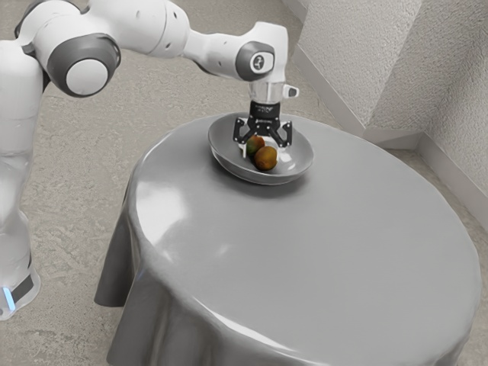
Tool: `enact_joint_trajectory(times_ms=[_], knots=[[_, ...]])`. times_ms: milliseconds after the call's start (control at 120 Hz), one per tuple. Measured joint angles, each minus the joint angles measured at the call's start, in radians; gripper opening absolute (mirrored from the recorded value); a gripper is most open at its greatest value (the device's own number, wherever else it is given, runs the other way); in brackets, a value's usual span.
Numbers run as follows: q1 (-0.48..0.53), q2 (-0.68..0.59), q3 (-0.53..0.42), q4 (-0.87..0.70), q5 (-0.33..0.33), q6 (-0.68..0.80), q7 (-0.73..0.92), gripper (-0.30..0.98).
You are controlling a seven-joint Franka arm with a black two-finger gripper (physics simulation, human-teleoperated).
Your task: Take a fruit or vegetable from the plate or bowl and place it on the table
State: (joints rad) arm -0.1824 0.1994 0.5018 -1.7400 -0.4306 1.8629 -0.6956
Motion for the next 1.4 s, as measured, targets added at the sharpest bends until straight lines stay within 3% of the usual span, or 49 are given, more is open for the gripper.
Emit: enact_joint_trajectory(times_ms=[733, 1083, 1400], knots=[[0.090, -0.036, 0.036, -0.014, 0.016, 0.014, -0.030, 0.64], [0.105, 0.028, 0.028, 0.046, 0.015, 0.026, -0.022, 0.64], [0.176, 0.106, -0.079, 0.125, 0.013, 0.043, -0.012, 0.64]])
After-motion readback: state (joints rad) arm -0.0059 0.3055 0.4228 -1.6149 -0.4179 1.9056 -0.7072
